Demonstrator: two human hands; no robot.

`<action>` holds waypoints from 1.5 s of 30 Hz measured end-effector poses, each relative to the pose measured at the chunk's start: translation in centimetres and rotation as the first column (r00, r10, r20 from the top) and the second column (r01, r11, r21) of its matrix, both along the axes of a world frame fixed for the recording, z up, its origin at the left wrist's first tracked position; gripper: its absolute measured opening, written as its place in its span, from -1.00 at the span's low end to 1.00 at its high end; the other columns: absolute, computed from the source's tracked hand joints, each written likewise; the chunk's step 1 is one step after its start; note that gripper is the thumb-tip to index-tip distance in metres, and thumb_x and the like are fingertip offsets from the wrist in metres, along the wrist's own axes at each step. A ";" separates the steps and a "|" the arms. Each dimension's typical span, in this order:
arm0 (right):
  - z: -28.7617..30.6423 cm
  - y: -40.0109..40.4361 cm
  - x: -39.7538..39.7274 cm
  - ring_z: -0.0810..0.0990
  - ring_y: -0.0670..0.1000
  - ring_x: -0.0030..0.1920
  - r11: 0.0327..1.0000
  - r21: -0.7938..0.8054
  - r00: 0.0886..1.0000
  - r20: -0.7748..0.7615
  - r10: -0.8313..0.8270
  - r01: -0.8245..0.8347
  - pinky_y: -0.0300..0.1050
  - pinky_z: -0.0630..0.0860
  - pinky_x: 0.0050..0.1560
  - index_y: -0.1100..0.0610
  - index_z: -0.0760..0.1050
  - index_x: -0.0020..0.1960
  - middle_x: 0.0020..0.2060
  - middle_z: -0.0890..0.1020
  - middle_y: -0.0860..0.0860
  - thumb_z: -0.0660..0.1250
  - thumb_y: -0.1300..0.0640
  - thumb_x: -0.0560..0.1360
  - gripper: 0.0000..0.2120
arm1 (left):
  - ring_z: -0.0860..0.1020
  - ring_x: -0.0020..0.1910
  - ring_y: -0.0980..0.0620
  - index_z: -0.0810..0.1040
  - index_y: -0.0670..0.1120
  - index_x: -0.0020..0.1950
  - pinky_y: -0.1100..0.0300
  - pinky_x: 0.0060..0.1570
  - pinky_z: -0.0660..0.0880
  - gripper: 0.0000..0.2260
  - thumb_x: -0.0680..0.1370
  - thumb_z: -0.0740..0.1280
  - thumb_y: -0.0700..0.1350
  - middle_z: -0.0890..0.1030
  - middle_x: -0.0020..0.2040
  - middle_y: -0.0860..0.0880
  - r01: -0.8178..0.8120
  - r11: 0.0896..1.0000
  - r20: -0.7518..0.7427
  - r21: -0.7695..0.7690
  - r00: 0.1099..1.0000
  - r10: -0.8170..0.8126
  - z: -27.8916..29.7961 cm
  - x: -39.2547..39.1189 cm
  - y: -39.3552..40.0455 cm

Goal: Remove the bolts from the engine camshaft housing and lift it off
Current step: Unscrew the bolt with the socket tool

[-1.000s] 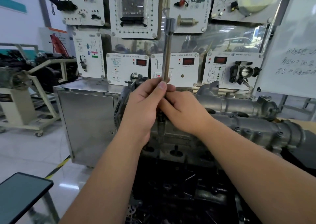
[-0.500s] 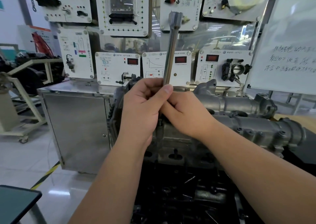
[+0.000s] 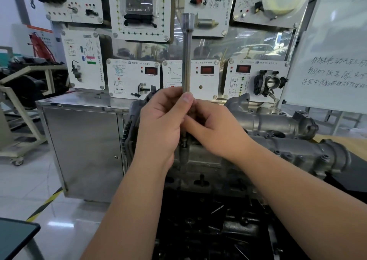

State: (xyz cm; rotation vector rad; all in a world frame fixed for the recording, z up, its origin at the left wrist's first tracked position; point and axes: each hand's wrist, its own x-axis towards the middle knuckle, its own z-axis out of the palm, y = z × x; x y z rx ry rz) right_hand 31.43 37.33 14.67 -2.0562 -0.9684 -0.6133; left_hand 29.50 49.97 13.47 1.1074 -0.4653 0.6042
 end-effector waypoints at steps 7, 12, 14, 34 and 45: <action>-0.1 0.2 -0.2 0.43 -0.12 -0.43 0.999 -0.046 0.999 0.033 -0.022 0.024 -0.34 0.30 -0.40 0.01 0.38 -0.29 -0.49 0.43 -0.15 0.18 0.03 0.62 -0.70 | 0.68 -0.07 0.13 0.64 -0.05 0.05 0.30 -0.04 0.57 -0.85 0.61 0.27 -0.15 0.73 -0.14 0.00 0.071 0.997 -0.009 0.011 0.997 -0.071 -0.1 -0.1 -0.6; -0.2 0.2 0.0 0.45 -0.09 -0.40 0.999 -0.047 1.000 0.017 -0.004 0.004 -0.18 0.40 -0.36 0.09 0.45 -0.23 -0.42 0.50 -0.05 0.20 -0.01 0.63 -0.70 | 0.66 -0.15 0.12 0.65 -0.06 -0.01 0.26 -0.09 0.58 -0.90 0.54 0.37 -0.20 0.71 -0.20 0.01 0.004 1.000 0.005 -0.024 1.000 -0.004 0.1 0.1 -0.5; -0.1 0.1 0.0 0.43 -0.11 -0.41 0.999 -0.032 0.999 0.033 0.000 0.001 -0.30 0.33 -0.38 0.05 0.44 -0.21 -0.43 0.47 -0.09 0.29 0.02 0.61 -0.76 | 0.65 -0.15 0.09 0.68 0.01 -0.10 0.21 -0.07 0.60 -0.89 0.48 0.42 -0.20 0.71 -0.19 0.00 -0.016 0.997 0.000 -0.071 1.000 0.016 0.1 0.2 -0.4; -0.2 0.2 -0.1 0.43 -0.14 -0.45 0.997 -0.072 0.999 0.050 -0.016 0.020 -0.32 0.30 -0.41 0.02 0.38 -0.25 -0.48 0.42 -0.16 0.24 0.10 0.65 -0.72 | 0.68 -0.14 0.14 0.66 -0.03 -0.04 0.30 -0.13 0.58 -0.86 0.62 0.34 -0.21 0.73 -0.17 0.01 -0.013 1.000 0.006 0.000 1.000 0.013 -0.1 -0.3 -0.2; -0.1 0.1 -0.2 0.41 -0.05 -0.44 0.997 -0.073 0.999 0.036 -0.020 0.023 -0.17 0.34 -0.41 0.14 0.41 -0.27 -0.46 0.47 -0.04 0.22 0.06 0.67 -0.65 | 0.67 -0.11 0.11 0.64 0.00 -0.06 0.27 -0.06 0.58 -0.90 0.50 0.45 -0.20 0.72 -0.17 0.02 -0.062 0.998 0.022 0.009 0.998 0.062 -0.1 -0.1 -0.5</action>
